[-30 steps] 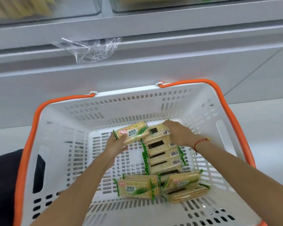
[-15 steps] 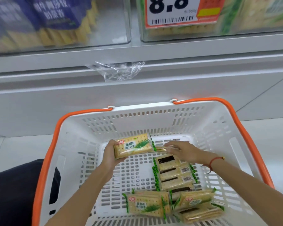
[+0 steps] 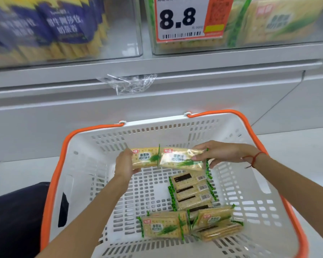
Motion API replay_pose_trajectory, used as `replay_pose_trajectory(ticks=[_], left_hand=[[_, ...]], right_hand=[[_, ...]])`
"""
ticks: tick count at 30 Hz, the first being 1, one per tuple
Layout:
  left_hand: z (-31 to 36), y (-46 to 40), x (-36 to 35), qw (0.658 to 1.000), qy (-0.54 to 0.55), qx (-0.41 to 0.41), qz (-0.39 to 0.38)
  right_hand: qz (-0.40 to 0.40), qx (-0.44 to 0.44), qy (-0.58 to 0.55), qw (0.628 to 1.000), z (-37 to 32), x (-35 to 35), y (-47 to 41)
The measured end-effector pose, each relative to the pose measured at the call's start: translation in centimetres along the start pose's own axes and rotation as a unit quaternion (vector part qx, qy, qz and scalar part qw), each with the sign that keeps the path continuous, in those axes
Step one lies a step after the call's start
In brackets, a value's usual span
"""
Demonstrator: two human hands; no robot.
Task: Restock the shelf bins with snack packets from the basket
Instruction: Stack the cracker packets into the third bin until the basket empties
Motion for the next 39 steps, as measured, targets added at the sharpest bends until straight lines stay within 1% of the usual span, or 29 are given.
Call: replay_pose_trajectory(ticks=[2,3,5,7,10,11,14,15,16,17,18,19,20,21,22,26,27,28,29,31,33,35,39], left_hand=[[-0.3,0.6,-1.2,0.998,0.001,0.023,-0.06],[-0.6,1.0,-1.7,0.996,0.008,0.027,-0.088],[-1.3,1.2,-2.6,0.991,0.012,0.035,-0.132],[-1.6,1.4,-3.2,0.987,-0.004,0.027,-0.159],[-2.3,1.4,-3.4,0.987,-0.011,0.02,-0.156],[-2.6,1.3,-3.5,0.988,-0.005,0.025,-0.153],[-3.2,1.2,-3.1,0.99,0.031,0.046,-0.13],[-3.5,1.0,-2.7,0.991,0.046,0.053,-0.117],[-3.8,0.8,-2.3,0.991,0.06,0.059,-0.101],[-4.0,0.5,-1.9,0.992,0.07,0.064,-0.088],[-4.1,0.4,-1.5,0.992,0.075,0.067,-0.078],[-4.3,0.1,-1.2,0.992,0.077,0.071,-0.074],[-4.3,0.0,-1.1,0.992,0.08,0.071,-0.072],[-4.2,0.0,-1.0,0.991,0.084,0.071,-0.071],[-4.2,0.0,-1.0,0.991,0.09,0.07,-0.072],[-4.0,0.3,-1.2,0.987,0.128,0.062,-0.078],[-3.9,0.3,-1.2,0.985,0.138,0.061,-0.078],[-3.7,0.5,-1.2,0.984,0.146,0.06,-0.079],[-3.3,0.5,-1.1,0.984,0.146,0.057,-0.08],[-2.5,0.5,-0.9,0.986,0.141,0.048,-0.079],[-1.5,0.4,-0.6,0.987,0.132,0.034,-0.083],[-0.7,0.5,-0.2,0.99,0.112,0.027,-0.086],[1.9,1.9,1.0,0.991,0.08,-0.003,-0.103]], right_hand=[[-0.011,0.016,-0.005,1.0,-0.7,-0.6,-0.1],[-0.005,0.025,0.003,1.0,-0.9,-1.0,-0.4],[0.028,0.04,0.013,0.999,-1.5,-1.5,-1.3],[0.056,0.057,0.023,0.997,-2.2,-1.7,-2.1],[0.083,0.079,0.04,0.993,-2.9,-1.6,-2.9],[0.106,0.081,0.033,0.991,-2.7,-1.4,-3.2],[0.244,0.096,-0.003,0.965,-0.9,0.1,-4.3],[0.28,0.089,0.007,0.956,0.1,0.4,-4.6],[0.287,0.064,0.053,0.954,1.2,0.4,-5.0],[0.254,0.024,0.137,0.957,2.4,-0.1,-5.5],[0.189,-0.02,0.228,0.955,3.9,-1.1,-6.1],[0.121,-0.055,0.305,0.943,5.3,-2.2,-6.5],[0.076,-0.077,0.361,0.926,6.5,-3.0,-6.6],[0.056,-0.085,0.397,0.912,7.4,-3.6,-6.7],[0.052,-0.083,0.422,0.901,8.0,-4.0,-6.6],[0.093,-0.029,0.515,0.852,8.9,-4.2,-6.4],[0.096,-0.019,0.526,0.845,8.8,-4.2,-6.3],[0.09,-0.014,0.521,0.849,8.6,-4.2,-6.2],[0.081,-0.02,0.488,0.869,8.4,-4.1,-6.1],[0.069,-0.038,0.386,0.919,7.6,-3.6,-5.5],[0.083,-0.036,0.306,0.948,5.6,-2.7,-4.5],[0.104,-0.033,0.262,0.959,2.8,-1.6,-2.9],[0.124,-0.037,0.277,0.952,-4.3,-0.4,1.8]])
Point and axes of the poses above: each hand's wrist, its own y-axis away from the middle knuckle, its own x-axis out of the back of the hand, z = x × y, the point moved 6 cm from there along -y, towards the middle knuckle, and after that the axes turned 3 degrees about -z, right-handed, at the moved point
